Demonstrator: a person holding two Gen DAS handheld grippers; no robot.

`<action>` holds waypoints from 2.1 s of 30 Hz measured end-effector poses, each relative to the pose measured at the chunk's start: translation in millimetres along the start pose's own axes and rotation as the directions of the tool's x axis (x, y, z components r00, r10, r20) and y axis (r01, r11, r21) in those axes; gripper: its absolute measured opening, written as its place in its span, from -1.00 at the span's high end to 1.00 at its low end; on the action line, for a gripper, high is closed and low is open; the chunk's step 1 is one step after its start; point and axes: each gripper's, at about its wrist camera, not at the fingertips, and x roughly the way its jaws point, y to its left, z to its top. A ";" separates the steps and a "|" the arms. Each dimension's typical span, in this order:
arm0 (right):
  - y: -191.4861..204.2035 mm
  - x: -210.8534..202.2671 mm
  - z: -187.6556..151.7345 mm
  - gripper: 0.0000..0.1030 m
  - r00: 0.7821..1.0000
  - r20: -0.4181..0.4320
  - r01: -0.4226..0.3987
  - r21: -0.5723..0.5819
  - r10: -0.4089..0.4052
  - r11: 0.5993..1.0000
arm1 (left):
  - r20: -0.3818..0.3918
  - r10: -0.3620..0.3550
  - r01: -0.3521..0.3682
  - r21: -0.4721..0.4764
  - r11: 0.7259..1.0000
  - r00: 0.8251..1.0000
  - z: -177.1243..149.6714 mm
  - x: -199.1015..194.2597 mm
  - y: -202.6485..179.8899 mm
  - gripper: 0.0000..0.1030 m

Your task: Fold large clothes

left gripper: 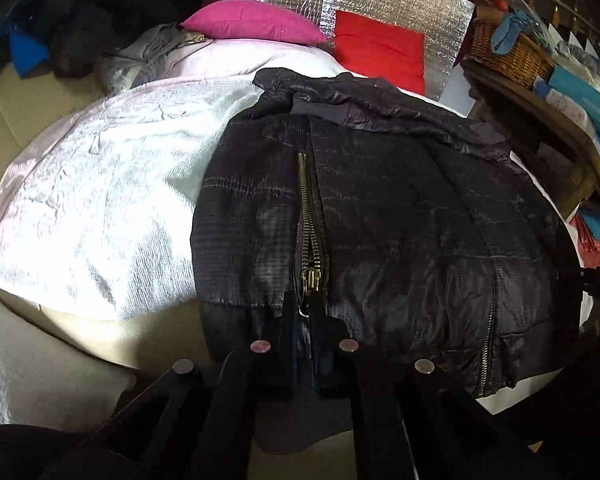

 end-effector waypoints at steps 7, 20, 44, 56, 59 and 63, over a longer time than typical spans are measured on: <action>-9.1 13.6 -7.3 -0.06 0.999 -0.050 0.022 0.025 -0.021 0.999 | -0.070 -0.018 0.021 0.041 0.999 0.997 -7.9 12.2 -11.6 0.13; -19.6 0.6 -14.8 0.36 0.999 -0.029 -0.014 0.021 0.014 1.000 | -0.073 0.018 -0.020 -0.022 1.000 0.997 -22.2 0.0 -4.8 0.04; 21.5 7.1 -57.4 0.49 0.988 -0.151 -0.013 -0.196 -0.017 0.981 | -0.141 -0.007 -0.017 -0.168 0.986 0.990 -37.4 10.4 18.3 0.56; 2.8 26.2 -52.5 0.43 0.978 -0.206 -0.013 -0.116 -0.011 0.993 | -0.122 0.139 -0.142 -0.016 0.990 0.983 -36.2 11.6 -2.6 0.57; 19.0 27.4 -57.6 0.46 0.981 -0.192 0.005 -0.151 -0.035 0.989 | -0.113 0.136 -0.137 -0.007 0.991 0.984 -35.1 12.3 -7.0 0.57; 27.0 24.7 -59.5 0.52 0.984 -0.165 0.033 -0.201 -0.067 0.979 | -0.111 0.142 -0.143 -0.001 0.990 0.984 -36.1 10.7 -7.2 0.57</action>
